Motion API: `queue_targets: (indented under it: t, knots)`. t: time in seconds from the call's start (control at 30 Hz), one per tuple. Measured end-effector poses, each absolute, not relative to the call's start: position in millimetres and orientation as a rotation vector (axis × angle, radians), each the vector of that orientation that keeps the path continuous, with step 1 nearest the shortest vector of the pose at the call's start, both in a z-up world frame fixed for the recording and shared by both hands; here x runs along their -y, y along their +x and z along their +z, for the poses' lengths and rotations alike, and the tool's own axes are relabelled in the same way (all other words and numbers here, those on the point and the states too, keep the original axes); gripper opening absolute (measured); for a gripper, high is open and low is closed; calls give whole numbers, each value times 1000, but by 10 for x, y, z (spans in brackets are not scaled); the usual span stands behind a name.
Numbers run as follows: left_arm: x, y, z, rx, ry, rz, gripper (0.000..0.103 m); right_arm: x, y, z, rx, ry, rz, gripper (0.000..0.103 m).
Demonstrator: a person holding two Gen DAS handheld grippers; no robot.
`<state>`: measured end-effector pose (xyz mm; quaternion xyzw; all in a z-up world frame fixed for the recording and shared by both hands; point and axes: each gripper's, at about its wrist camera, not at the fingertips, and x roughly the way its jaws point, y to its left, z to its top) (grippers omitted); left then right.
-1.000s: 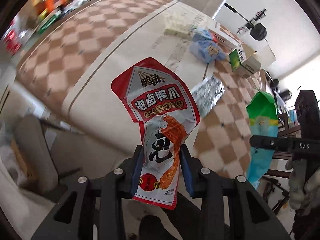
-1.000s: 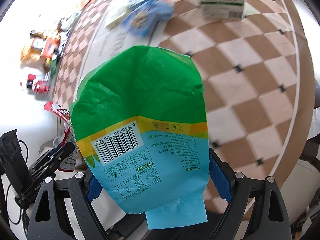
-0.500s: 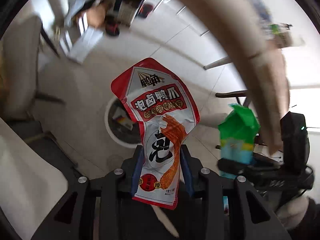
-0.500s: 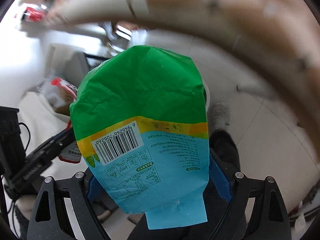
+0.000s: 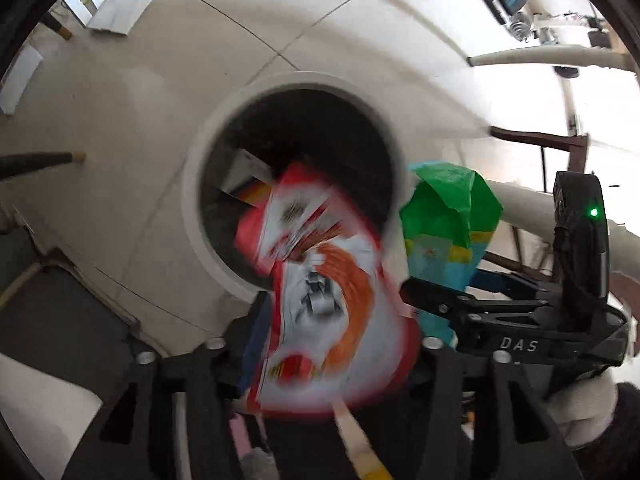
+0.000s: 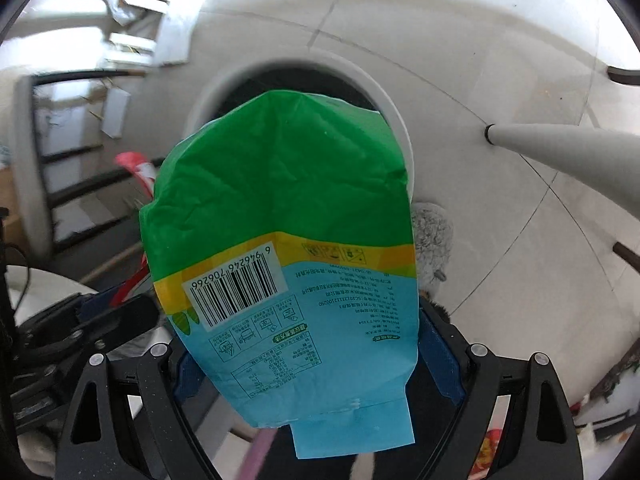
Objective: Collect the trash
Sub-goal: 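Carry the red wrapper and green-and-blue snack bag over the white bin and open both tools, then move both tools back over the table toward the silver blister pack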
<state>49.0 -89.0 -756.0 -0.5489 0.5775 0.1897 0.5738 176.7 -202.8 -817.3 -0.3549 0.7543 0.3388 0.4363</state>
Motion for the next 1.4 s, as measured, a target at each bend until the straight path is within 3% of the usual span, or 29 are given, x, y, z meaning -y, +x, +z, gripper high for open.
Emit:
queue_targets:
  t: [0.1,0.2,0.23,0.43,0.67,1.4]
  knots:
    - [824,452,-7590,-1335,-1291,471,70,1963,1760,-8406,-1896,-909,841,94]
    - [834,310,-7530,-1322,-1268,516,96,1967,1801,-8465,-1895,-901,850,103]
    - [833,294,-7478,-1322,-1263,528,101,1979,1821,-8443,-1890,-891,849,103]
    - [911,174,-7147,-1369,-1093,645,101,1922,1902,-8224,-1877,-850,853,103]
    - [1027,1,-6514,-1374,-1020,775,101,1883,1744,-7577,-1723,-930,841,103]
    - [1430,-279,-4051,-1267,-976,894,101,2266,1494,-4462,-1560,-865,955,103]
